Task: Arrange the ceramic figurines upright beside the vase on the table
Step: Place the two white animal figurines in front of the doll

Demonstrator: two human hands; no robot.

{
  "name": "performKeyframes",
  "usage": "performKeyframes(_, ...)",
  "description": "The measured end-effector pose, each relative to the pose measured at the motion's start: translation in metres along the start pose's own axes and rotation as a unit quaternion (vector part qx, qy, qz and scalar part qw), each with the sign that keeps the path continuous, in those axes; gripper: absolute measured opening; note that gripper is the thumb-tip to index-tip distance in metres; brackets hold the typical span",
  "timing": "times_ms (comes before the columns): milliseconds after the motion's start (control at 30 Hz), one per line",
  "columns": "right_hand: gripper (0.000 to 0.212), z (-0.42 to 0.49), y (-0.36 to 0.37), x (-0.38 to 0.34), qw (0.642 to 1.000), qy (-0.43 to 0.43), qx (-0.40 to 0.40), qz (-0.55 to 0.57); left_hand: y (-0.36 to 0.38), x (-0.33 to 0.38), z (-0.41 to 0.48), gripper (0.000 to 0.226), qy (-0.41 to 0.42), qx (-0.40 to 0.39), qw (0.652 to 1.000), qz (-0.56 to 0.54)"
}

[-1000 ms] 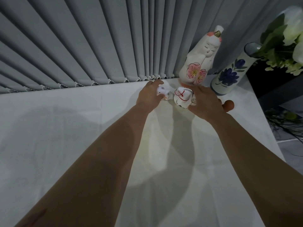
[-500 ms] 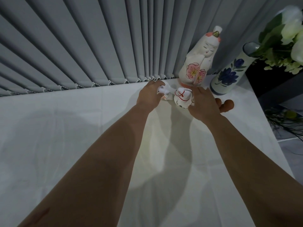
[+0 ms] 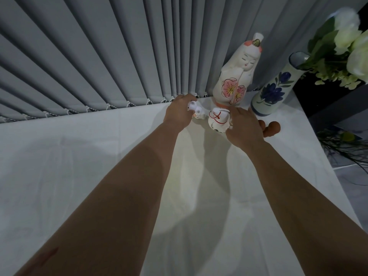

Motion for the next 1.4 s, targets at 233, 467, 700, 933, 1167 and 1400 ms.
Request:
performKeyframes(233,0.055,0.000,-0.010,-0.002,0.999,0.017,-0.010,0.034,0.001,-0.001,0.001,0.034,0.008,-0.002,1.000,-0.012)
performKeyframes(467,0.054,0.004,-0.004,0.002,1.000,0.017,-0.007,0.025,0.000,-0.003,0.003,0.033,0.014,-0.013,1.000,0.000)
performKeyframes(700,0.060,0.005,-0.004,0.002,0.999,0.023,-0.009,0.039,0.001,-0.002,0.002,0.036,0.010,-0.007,1.000,-0.008)
performKeyframes(933,0.061,0.004,-0.007,-0.001,0.999,0.024,-0.014,0.038,0.003,-0.001,0.001,0.037,0.012,-0.011,1.000,-0.004)
performKeyframes(1167,0.055,0.002,-0.002,0.005,1.000,0.003,0.027,0.009,-0.001,0.002,-0.006,0.047,0.014,-0.003,1.000,-0.024)
performKeyframes(1400,0.048,-0.012,-0.021,0.004,0.998,0.013,0.064,-0.014,-0.022,0.007,-0.035,0.046,0.024,0.034,0.999,-0.018)
Point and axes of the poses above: each hand's wrist, its own z-axis towards the middle knuckle, its own y-axis out of the palm, x = y × z, the point moved 2 cm from there along z, towards the middle knuckle, and after that the axes turned 5 degrees about -y, right-handed, at the moved point
